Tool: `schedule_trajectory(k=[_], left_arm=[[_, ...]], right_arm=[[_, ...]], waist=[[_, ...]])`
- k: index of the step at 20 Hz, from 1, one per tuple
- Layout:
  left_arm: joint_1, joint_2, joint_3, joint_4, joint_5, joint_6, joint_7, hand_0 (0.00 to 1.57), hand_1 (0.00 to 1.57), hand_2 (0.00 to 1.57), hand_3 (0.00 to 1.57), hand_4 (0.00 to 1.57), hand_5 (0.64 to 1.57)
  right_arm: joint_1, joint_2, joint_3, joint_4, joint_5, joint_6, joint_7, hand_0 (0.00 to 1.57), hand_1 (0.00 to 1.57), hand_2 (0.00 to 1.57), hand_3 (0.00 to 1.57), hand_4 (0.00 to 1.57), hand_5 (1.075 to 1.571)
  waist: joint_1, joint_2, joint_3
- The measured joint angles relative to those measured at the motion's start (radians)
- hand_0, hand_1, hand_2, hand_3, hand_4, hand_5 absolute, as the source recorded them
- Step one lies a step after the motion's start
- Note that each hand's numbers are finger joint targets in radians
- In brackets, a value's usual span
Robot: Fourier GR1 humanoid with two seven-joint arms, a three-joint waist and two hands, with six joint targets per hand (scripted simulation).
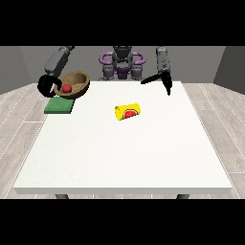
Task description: Pick the cup and pour the ball into the bowl, then pick the bowl and place it on the pad
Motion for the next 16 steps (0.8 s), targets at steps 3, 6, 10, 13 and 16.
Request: schedule_trajectory(k=[3, 6, 10, 13, 16], left_arm=[[-0.017, -0.019, -0.030, -0.050, -0.019, 0.019, -0.014, 0.00, 0.00, 0.00, 0.00, 0.00, 1.564], [-0.042, -0.022, -0.053, -0.123, -0.036, 0.029, 0.014, 0.00, 0.00, 0.00, 0.00, 0.00, 1.564], [-0.031, -0.022, -0.073, -0.218, -0.051, 0.040, 0.044, 0.00, 0.00, 0.00, 0.00, 0.00, 1.563], [-0.029, -0.017, -0.081, -0.280, -0.059, 0.045, 0.053, 0.00, 0.00, 0.00, 0.00, 0.00, 1.564], [-0.007, -0.023, -0.101, -0.345, -0.075, 0.055, 0.072, 0.00, 0.00, 0.00, 0.00, 0.00, 1.564]], right_arm=[[-0.008, -0.067, -0.047, 0.046, -0.026, 0.050, -0.048, 1.57, 1.57, 1.57, 1.44, 1.03, 1.563], [-0.014, -0.141, -0.083, 0.096, -0.037, 0.098, -0.104, 1.57, 1.57, 1.57, 0.78, 1.02, 1.568], [0.002, -0.205, -0.100, 0.144, -0.023, 0.146, -0.199, 1.57, 1.57, 1.57, 0.00, 1.03, 1.569], [-0.016, -0.245, -0.110, 0.172, -0.017, 0.158, -0.245, 1.57, 1.57, 1.57, 0.00, 1.04, 1.569], [-0.026, -0.275, -0.111, 0.199, -0.004, 0.171, -0.282, 1.57, 1.57, 1.57, 0.20, 1.04, 1.570]], waist=[[0.027, 0.077, 0.0005], [0.049, 0.148, 0.0013], [0.060, 0.209, 0.0018], [0.063, 0.259, 0.0018], [0.057, 0.288, 0.0017]])
